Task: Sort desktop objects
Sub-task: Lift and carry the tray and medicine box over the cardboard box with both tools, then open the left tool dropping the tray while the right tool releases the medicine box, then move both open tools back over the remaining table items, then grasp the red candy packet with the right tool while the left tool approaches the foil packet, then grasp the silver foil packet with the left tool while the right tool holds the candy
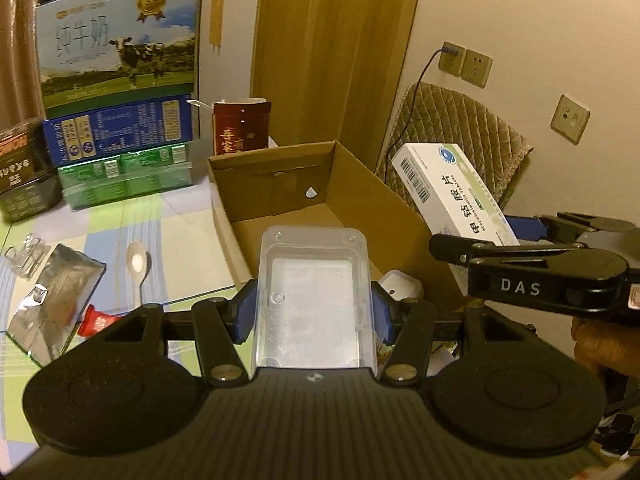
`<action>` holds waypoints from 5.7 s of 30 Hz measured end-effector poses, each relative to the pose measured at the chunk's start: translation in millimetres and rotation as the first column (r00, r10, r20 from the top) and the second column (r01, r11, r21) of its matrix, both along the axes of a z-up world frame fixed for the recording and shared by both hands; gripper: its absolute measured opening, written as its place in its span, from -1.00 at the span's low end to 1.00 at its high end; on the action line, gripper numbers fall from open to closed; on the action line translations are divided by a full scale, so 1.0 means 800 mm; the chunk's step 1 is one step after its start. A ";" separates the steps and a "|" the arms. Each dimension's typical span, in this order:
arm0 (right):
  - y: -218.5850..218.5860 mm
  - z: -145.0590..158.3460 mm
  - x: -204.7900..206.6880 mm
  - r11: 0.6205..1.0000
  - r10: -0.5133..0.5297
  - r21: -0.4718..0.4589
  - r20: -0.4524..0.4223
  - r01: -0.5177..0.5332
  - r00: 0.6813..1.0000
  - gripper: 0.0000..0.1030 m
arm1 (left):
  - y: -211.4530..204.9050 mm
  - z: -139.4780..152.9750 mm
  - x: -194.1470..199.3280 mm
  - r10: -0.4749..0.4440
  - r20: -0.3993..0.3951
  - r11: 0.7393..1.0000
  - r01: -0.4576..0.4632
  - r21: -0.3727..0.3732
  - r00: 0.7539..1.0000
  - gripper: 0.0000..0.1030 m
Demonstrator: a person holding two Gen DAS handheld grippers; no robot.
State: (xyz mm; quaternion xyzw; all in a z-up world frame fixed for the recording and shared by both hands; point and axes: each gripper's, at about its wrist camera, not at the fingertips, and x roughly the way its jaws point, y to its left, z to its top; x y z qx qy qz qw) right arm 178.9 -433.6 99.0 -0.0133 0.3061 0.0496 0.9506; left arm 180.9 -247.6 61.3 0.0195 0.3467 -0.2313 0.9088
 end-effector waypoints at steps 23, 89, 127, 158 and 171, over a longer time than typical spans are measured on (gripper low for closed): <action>-0.022 -0.041 0.101 0.999 -0.012 -0.033 -0.090 0.009 0.996 0.32 | -0.053 -0.054 0.104 -0.059 -0.061 0.998 0.061 0.032 0.996 0.01; 0.212 0.031 -0.014 0.948 0.317 -0.017 -0.019 -0.318 0.948 0.96 | 0.260 0.024 -0.042 0.266 0.116 0.949 -0.281 0.143 0.957 0.97; 0.381 -0.151 0.148 0.676 0.631 -0.182 -0.357 -0.714 0.689 0.48 | 0.360 -0.109 0.119 0.127 -0.090 0.960 -0.100 0.260 0.988 0.96; 0.428 -0.222 0.216 0.537 0.680 -0.208 -0.467 -0.818 0.565 -0.36 | 0.336 -0.184 0.259 -0.039 -0.215 0.962 0.095 0.256 0.976 0.58; 0.415 -0.219 0.210 0.609 0.635 -0.187 -0.468 -0.771 0.615 -0.48 | 0.312 -0.193 0.261 -0.070 -0.263 0.947 0.147 0.285 0.962 -0.10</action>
